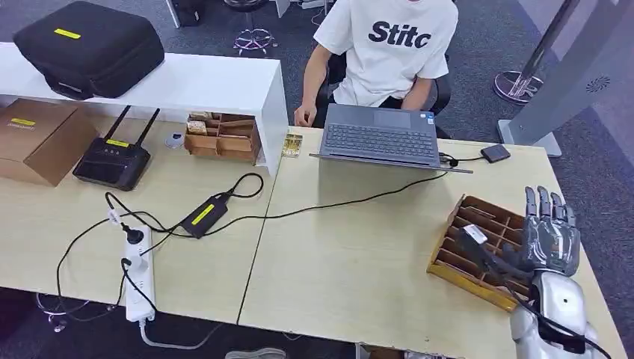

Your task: Pass the card to the sensor for recognition and then transmit it.

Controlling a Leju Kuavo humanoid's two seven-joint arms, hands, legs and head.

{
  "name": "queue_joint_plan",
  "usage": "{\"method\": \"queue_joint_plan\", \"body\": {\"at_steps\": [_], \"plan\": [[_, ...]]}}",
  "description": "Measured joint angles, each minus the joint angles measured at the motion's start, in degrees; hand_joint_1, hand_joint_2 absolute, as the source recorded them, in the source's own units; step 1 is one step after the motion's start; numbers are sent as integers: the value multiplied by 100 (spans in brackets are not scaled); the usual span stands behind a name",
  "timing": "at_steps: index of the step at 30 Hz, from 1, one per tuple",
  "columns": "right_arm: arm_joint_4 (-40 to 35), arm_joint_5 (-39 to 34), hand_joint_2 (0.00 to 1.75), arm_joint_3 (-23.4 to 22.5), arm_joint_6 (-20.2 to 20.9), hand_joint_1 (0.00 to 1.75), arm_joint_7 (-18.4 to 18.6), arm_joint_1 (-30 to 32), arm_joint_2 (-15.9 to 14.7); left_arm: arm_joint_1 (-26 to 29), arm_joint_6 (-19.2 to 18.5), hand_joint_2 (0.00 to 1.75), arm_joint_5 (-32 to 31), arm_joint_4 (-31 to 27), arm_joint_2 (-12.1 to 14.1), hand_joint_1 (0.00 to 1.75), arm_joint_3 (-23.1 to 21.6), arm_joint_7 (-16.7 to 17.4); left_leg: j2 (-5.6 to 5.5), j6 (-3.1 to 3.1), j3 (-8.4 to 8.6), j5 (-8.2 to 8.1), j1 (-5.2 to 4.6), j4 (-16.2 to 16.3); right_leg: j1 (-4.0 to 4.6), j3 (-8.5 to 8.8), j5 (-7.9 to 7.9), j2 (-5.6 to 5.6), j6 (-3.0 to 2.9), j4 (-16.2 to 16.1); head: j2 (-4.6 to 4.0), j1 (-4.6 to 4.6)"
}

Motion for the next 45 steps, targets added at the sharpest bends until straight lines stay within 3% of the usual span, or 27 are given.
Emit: {"method": "queue_joint_plan", "body": {"at_steps": [25, 45], "plan": [[107, -4, 175, -358, 9, 0, -61, -235, 83, -4, 28, 175, 0, 0, 20, 0, -15, 9, 0, 0, 0, 0, 0, 0, 0, 1, 0, 1, 0, 1, 0, 0], [159, -4, 175, -365, 7, 0, -96, -378, 155, -11, 28, 175, 0, 0, 20, 0, -15, 9, 0, 0, 0, 0, 0, 0, 0, 0, 0, 0, 0, 1, 0, 0]]}}
